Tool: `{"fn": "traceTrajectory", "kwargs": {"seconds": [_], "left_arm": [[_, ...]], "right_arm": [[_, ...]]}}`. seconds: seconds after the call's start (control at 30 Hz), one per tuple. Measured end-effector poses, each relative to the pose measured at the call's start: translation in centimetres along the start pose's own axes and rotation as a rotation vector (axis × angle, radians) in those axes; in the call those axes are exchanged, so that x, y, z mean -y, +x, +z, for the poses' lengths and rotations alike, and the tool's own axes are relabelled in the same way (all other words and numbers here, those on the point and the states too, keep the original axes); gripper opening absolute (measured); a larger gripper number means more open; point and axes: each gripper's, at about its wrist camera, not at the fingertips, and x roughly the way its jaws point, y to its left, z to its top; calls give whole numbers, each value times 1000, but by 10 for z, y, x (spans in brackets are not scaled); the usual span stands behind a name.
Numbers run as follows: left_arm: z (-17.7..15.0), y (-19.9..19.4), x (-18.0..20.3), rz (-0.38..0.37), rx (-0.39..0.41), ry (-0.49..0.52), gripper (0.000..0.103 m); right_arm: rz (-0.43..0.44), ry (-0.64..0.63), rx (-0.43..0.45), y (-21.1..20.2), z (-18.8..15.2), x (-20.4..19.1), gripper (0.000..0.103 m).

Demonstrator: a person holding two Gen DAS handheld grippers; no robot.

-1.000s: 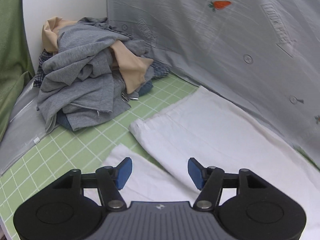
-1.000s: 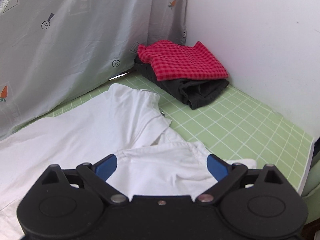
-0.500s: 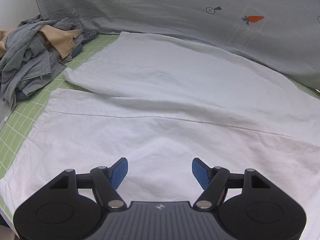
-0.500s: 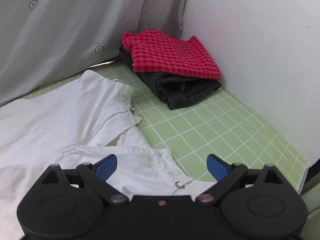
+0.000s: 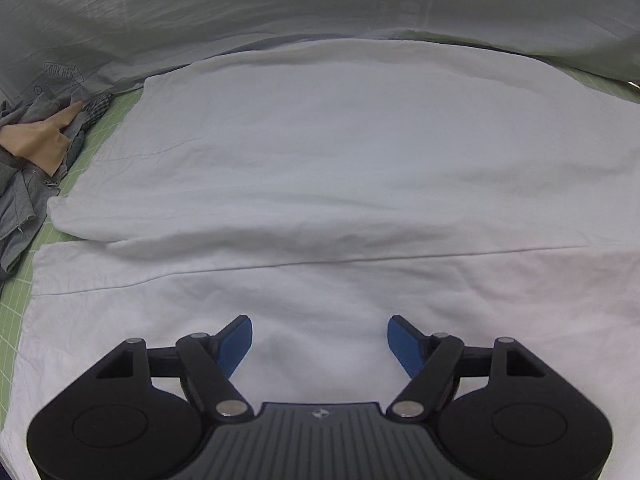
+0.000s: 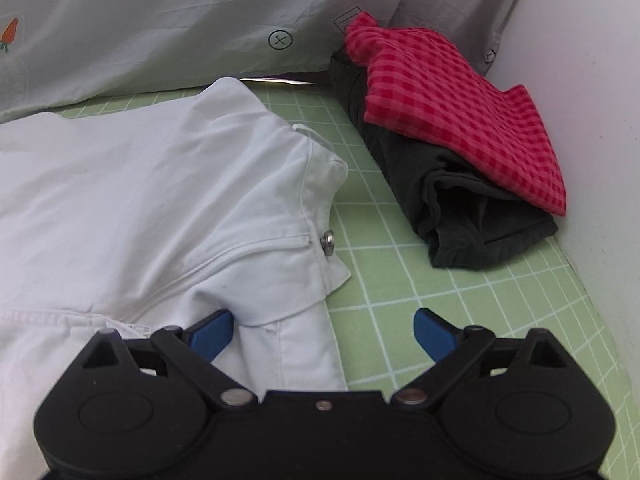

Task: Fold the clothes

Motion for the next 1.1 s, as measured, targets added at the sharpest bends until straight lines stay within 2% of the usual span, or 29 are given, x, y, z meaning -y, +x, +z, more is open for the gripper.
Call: {"fn": "traceTrajectory", "kwargs": {"seconds": [0.07,0.13,0.23,0.33,0.4,0.53,0.63,0.7,0.77,0.87,0.97,1.0,1.1], "left_arm": [[0,1,-3,2,-4,-14,82],[-1,4,-9,-12,-14,-55,84],[-2,6,-14,-9,-25,-88,91],[-2,9,-16,1,-34,-110,98],[-1,9,-16,1,-38,-109,98],[0,10,-18,-8,-42,-116,99],[-2,12,-23,-24,-51,-155,101],[-4,14,-28,-37,-56,-187,102],[-6,16,-32,-49,-61,-217,103],[-7,16,-33,-57,-57,-233,103],[-8,15,-33,-64,-58,-241,103],[-8,15,-33,-66,-59,-244,103],[-9,15,-33,-66,-56,-248,103]], "right_arm": [[-31,2,14,7,2,8,101],[-121,56,2,14,4,24,101],[-137,134,-18,20,5,45,100],[-171,70,-8,17,5,36,98],[-182,44,2,18,4,33,98],[-119,202,-13,22,3,57,100],[-19,359,-13,13,2,73,94],[46,470,7,3,-4,84,93],[23,537,27,-10,-11,90,94],[-9,497,2,-22,-18,86,94],[-19,359,-52,-19,-26,68,94],[-50,298,-61,-17,-29,60,94],[-219,185,-57,-19,-27,49,93]]}}
